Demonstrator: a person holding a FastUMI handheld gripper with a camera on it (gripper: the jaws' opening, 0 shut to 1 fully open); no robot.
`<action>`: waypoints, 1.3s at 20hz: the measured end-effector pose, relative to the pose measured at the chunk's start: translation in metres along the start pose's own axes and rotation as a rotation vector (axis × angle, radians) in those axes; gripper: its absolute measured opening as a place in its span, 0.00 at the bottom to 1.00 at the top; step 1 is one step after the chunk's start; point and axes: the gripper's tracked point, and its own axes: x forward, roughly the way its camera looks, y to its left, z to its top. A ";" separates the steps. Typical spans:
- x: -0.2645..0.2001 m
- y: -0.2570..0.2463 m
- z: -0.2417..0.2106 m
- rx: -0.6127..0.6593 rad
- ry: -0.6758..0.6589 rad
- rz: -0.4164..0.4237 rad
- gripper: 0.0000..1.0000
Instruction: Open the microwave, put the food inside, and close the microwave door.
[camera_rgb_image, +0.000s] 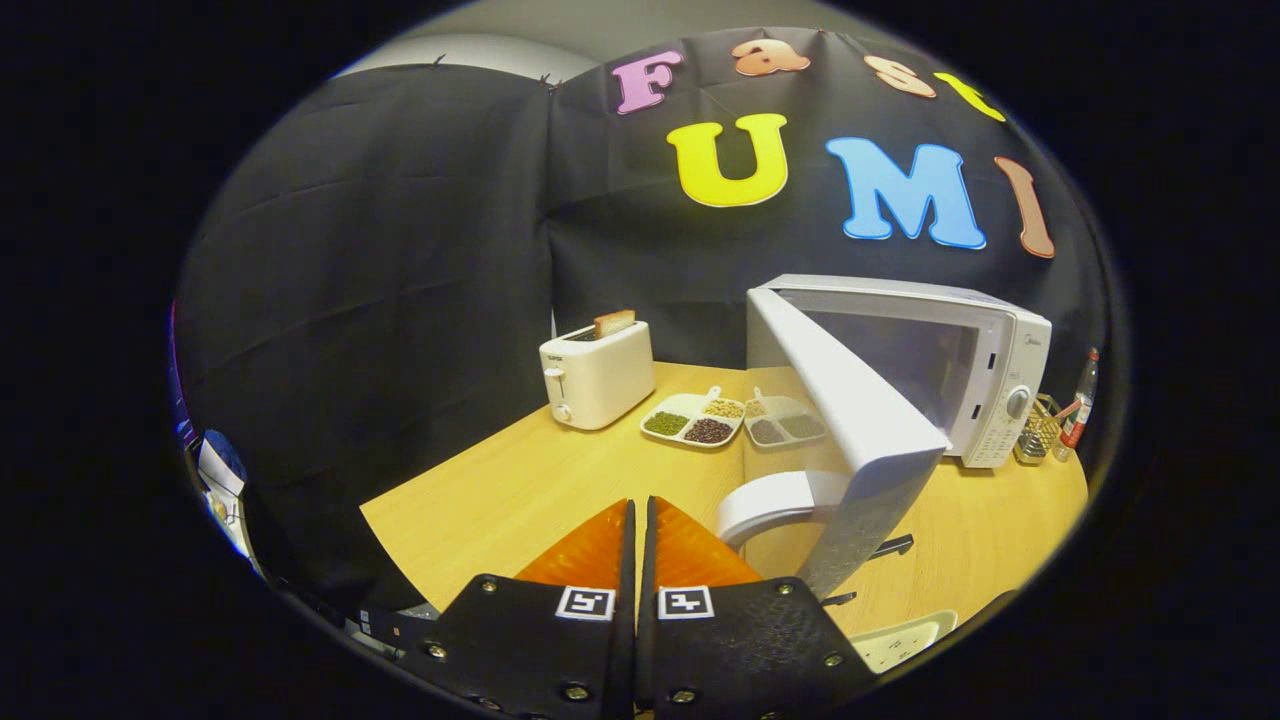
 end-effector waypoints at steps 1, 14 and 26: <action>0.000 -0.008 0.000 0.005 0.001 -0.012 0.02; 0.006 -0.122 0.017 0.054 0.005 -0.184 0.02; 0.030 -0.225 0.037 0.116 -0.022 -0.326 0.02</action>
